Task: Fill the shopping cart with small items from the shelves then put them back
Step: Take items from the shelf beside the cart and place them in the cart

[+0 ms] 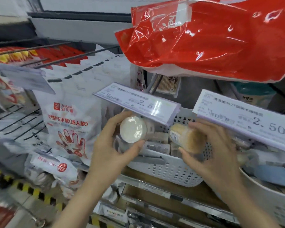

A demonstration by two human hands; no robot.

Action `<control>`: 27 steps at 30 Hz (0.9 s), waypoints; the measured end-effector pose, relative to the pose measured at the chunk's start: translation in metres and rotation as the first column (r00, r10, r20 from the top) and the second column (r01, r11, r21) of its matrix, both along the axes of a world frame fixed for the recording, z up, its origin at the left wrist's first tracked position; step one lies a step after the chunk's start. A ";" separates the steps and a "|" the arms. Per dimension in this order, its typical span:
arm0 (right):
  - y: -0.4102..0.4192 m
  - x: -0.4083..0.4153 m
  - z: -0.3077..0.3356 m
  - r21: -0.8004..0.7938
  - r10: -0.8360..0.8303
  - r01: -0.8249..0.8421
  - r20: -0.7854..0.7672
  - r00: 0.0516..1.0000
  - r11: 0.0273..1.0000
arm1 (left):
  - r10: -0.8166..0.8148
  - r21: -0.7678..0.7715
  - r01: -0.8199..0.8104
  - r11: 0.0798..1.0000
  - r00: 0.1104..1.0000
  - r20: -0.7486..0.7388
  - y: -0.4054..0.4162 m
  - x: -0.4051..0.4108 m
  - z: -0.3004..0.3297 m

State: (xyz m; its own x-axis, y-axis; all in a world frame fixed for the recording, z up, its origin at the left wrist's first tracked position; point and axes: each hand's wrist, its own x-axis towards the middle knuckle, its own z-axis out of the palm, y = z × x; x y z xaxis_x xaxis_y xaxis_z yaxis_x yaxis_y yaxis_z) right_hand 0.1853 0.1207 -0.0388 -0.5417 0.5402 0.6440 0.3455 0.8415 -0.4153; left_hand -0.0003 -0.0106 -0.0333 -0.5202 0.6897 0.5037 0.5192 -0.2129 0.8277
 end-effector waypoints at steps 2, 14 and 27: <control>-0.009 -0.002 -0.005 0.218 0.051 -0.041 -0.040 0.998 0.975 | 0.100 0.066 -0.108 0.992 0.989 0.112 -0.020 0.006 -0.006; -0.142 -0.126 -0.020 -0.610 0.478 -0.532 -0.269 0.836 0.587 | 0.507 0.031 -0.592 0.805 0.716 0.480 -0.168 -0.027 -0.036; -0.361 -0.305 -0.082 -0.857 0.769 -0.514 -0.357 0.530 -0.044 | 0.800 -0.212 -0.881 0.424 0.254 0.543 -0.445 -0.107 -0.082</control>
State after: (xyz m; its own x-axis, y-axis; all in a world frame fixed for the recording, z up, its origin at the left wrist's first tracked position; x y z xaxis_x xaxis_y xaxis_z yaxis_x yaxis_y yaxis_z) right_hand -0.1195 -0.2399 -0.1210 -0.9991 -0.0302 -0.0298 0.0309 -0.0360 -0.9989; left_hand -0.1068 -0.4555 -0.1157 -0.9410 -0.3379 -0.0200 -0.0119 -0.0260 0.9996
